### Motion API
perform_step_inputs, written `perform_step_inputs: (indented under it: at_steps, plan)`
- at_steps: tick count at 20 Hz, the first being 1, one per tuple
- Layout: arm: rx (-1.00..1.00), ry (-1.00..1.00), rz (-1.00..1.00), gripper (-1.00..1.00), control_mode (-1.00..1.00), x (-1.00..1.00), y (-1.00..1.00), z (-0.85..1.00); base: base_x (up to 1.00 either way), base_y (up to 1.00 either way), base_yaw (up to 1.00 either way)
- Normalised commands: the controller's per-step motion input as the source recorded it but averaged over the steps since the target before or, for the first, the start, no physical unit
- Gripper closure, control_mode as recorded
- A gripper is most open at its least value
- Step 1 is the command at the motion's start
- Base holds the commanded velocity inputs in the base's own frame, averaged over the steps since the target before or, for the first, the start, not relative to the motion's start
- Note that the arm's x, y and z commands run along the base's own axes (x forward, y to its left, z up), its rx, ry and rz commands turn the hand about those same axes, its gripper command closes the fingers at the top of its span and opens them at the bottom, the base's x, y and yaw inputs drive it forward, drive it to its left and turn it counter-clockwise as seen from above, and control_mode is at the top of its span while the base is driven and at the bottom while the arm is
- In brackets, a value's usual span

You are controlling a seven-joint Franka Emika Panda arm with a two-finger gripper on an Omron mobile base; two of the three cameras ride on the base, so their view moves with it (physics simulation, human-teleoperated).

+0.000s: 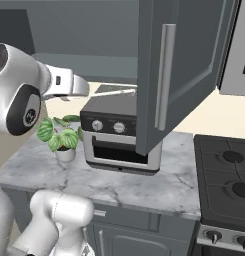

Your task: Open the cabinet and move the ladle to the pot. Then close the cabinet.

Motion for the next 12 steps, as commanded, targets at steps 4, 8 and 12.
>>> perform_step_inputs:
  at_steps: [4, 8, 12]
  plan:
    - [0.0, 0.13, -0.09, 1.0, -1.0, -0.96, -0.01, 0.0, 0.0, 0.0, 0.0]
    - [0.0, 0.18, -0.06, 1.0, -1.0, -0.62, 0.0, 0.0, 0.0, 0.0, 0.0]
    - [0.0, 0.2, -0.01, 1.0, -1.0, -0.24, 0.0, 0.0, 0.0, 0.0, 0.0]
